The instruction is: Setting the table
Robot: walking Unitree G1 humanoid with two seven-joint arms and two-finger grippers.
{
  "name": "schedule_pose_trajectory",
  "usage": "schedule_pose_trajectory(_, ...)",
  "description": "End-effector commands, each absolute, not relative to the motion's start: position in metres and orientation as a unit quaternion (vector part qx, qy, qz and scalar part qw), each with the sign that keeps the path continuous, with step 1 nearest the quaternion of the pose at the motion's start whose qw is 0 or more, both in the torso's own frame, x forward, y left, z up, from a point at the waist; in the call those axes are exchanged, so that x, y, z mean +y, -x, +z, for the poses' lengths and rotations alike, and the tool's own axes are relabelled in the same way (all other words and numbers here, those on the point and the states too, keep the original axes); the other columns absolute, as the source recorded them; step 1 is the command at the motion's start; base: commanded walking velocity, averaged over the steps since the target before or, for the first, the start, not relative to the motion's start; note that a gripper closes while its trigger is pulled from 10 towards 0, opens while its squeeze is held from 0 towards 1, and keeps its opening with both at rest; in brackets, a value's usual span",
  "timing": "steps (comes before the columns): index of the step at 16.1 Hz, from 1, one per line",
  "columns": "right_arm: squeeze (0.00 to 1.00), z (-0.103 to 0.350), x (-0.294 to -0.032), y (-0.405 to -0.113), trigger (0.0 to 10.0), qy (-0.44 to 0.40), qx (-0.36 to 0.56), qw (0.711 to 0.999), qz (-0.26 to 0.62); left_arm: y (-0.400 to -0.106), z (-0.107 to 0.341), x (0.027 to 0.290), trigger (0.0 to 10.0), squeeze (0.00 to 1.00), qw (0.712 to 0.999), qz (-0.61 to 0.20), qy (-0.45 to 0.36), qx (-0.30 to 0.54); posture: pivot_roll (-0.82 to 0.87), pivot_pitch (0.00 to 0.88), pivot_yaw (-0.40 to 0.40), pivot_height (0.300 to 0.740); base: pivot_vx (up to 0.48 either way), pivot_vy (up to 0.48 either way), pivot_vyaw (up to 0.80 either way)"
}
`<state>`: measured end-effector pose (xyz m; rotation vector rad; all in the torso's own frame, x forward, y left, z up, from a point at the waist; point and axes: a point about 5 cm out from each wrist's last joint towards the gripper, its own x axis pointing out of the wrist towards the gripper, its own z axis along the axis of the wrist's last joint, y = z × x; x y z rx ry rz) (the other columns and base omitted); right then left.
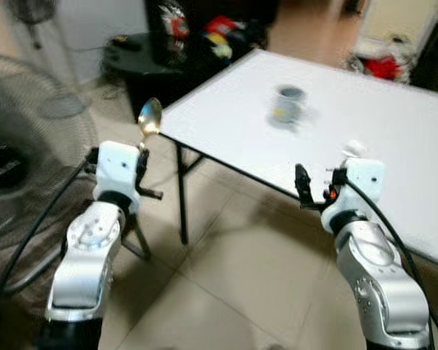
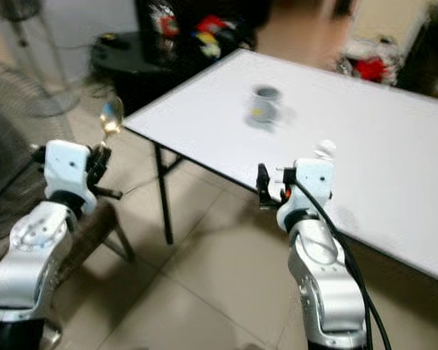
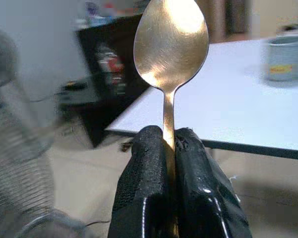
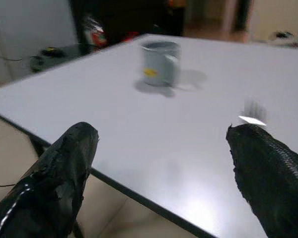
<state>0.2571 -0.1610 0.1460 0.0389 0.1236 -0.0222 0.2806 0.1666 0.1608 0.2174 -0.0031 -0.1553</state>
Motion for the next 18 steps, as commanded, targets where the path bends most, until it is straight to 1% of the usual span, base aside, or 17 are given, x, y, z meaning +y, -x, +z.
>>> schedule_pose_trajectory(1, 0.0, 0.147, -0.161, -0.257, 10.0, -0.027, 0.06, 0.998, -0.016, -0.282, 0.166, 0.162, 10.0, 0.0, 0.989, -0.095, -0.115, -0.018, 0.07, 0.0, 0.019, 0.74, 0.0, 0.0, -0.74)
schedule_pose_trajectory(2, 0.0, 0.145, -0.159, -0.256, 10.0, -0.032, 0.062, 0.997, -0.016, -0.283, 0.162, 0.163, 10.0, 0.0, 0.991, -0.09, -0.101, -0.014, 0.06, 0.0, 0.026, 0.74, 0.0, 0.0, -0.74)
schedule_pose_trajectory(5, 0.0, 0.146, -0.155, -0.25, 10.0, -0.043, 0.057, 0.997, -0.008, -0.287, 0.166, 0.156, 10.0, 0.0, 0.99, -0.106, -0.094, -0.018, 0.05, 0.0, 0.035, 0.74, 0.0, 0.326, -0.63)
schedule_pose_trajectory(7, 0.0, 0.143, -0.155, -0.248, 10.0, -0.037, 0.057, 0.998, -0.01, -0.287, 0.159, 0.16, 10.0, 0.0, 0.99, -0.1, -0.097, -0.007, 0.05, 0.0, 0.05, 0.74, 0.0, 0.392, 0.0)
schedule_pose_trajectory(10, 0.0, 0.143, -0.156, -0.246, 10.0, -0.033, 0.062, 0.997, -0.015, -0.287, 0.162, 0.156, 10.0, 0.0, 0.989, -0.12, -0.091, -0.01, 0.04, 0.0, 0.052, 0.74, 0.0, 0.401, 0.0)
schedule_pose_trajectory(11, 0.0, 0.143, -0.155, -0.247, 10.0, -0.032, 0.062, 0.997, -0.019, -0.29, 0.159, 0.16, 10.0, 0.0, 0.99, -0.107, -0.087, -0.006, 0.04, 0.0, 0.059, 0.74, 0.0, 0.409, 0.0)
schedule_pose_trajectory(12, 0.0, 0.144, -0.156, -0.247, 10.0, -0.034, 0.061, 0.997, -0.021, -0.291, 0.162, 0.157, 10.0, 0.0, 0.99, -0.112, -0.084, -0.01, 0.05, 0.0, 0.058, 0.74, 0.0, 0.398, 0.0)
schedule_pose_trajectory(13, 0.0, 0.145, -0.157, -0.247, 10.0, -0.037, 0.06, 0.997, -0.025, -0.29, 0.165, 0.153, 10.0, 0.0, 0.99, -0.12, -0.079, -0.017, 0.05, 0.0, 0.058, 0.74, 0.0, 0.0, 0.0)
schedule_pose_trajectory(16, 0.0, 0.145, -0.157, -0.251, 10.0, -0.032, 0.062, 0.997, -0.025, -0.291, 0.159, 0.159, 10.0, 0.0, 0.994, -0.09, -0.062, -0.007, 0.05, 0.0, 0.052, 0.74, 0.0, 0.0, 0.0)
schedule_pose_trajectory(18, 0.0, 0.149, -0.156, -0.254, 10.0, -0.028, 0.052, 0.998, -0.016, -0.291, 0.163, 0.155, 10.0, 0.0, 0.993, -0.106, -0.054, -0.019, 0.05, 0.0, 0.04, 0.74, 0.0, 0.0, 0.0)
